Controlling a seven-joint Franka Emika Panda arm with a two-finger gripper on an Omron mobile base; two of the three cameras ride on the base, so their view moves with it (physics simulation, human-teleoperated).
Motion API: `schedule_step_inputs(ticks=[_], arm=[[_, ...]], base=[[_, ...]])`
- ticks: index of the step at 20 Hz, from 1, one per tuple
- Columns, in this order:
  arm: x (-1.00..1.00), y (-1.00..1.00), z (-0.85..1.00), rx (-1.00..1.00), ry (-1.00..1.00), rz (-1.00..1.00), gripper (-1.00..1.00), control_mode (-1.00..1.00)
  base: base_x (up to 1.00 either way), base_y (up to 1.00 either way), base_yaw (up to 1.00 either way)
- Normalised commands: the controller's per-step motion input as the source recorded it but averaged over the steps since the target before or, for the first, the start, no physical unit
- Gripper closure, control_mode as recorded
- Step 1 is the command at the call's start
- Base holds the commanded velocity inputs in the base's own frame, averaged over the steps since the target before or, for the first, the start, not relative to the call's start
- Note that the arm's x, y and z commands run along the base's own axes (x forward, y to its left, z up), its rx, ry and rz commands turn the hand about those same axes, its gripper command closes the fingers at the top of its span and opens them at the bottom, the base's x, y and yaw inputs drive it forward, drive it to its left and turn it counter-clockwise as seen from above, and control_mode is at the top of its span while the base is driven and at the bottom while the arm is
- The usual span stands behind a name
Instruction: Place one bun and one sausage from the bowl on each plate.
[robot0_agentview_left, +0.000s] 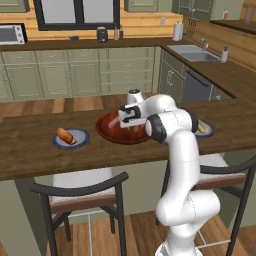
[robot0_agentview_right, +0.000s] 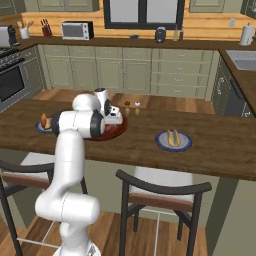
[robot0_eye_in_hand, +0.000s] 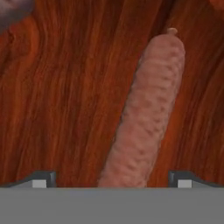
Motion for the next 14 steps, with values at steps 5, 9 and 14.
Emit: schedule_step_inputs(ticks=[5,9,14], arm=[[0.0,0.0,-0.29,0.0,0.02,0.0,1.0,-1.0],[0.0,0.0,-0.08,0.0,0.01,0.0,1.0,-1.0],[0.0,0.0,-0.06,0.0,0.03,0.0,1.0,-1.0]], base=[[0.0,0.0,0.0],[0.0,0.0,0.0],[0.0,0.0,0.0]])
